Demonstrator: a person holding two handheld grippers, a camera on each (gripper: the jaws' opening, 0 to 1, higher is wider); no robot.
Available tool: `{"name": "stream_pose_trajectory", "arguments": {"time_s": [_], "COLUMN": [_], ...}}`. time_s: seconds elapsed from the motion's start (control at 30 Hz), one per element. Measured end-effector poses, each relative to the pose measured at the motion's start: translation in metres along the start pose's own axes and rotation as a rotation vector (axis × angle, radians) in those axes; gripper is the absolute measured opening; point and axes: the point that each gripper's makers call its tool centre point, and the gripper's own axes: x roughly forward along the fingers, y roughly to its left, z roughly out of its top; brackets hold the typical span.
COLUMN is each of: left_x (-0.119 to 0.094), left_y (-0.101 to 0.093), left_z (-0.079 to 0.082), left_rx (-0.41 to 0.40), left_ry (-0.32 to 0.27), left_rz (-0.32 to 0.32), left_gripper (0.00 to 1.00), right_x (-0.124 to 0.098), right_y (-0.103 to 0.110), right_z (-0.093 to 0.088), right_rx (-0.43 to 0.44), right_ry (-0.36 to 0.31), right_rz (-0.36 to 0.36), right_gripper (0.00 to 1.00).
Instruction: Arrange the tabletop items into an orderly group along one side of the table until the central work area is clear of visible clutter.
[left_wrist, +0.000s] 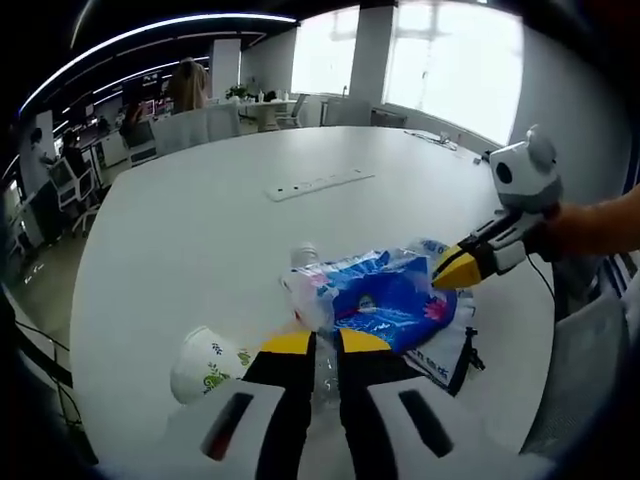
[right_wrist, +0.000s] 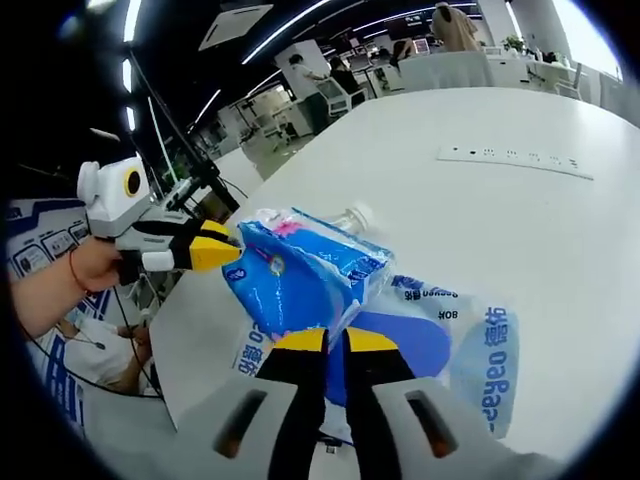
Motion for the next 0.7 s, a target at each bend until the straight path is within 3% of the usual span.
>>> {"name": "stream_pose_trajectory", "arguments": {"time_s": [0.37,0.7], "left_x": [-0.001,-0.008], "left_y": [-0.005,-0.013], "left_z": [-0.001,0.013], "left_rx": [-0.006,-0.007], "left_ry": [0.002,-0.03], "left_rz": [-0.009,-0.008], "left_gripper": [0.0,0.0], "right_x": [-0.004,-0.019], "right_y": [0.001,0.0], "right_z": [0.0,0.009], "right_rx": [-0.006,-0.006], "right_ry": [0.003,-0.02], "right_rz": [-0.005,-0.012], "right_gripper": [0.0,0.0]}}
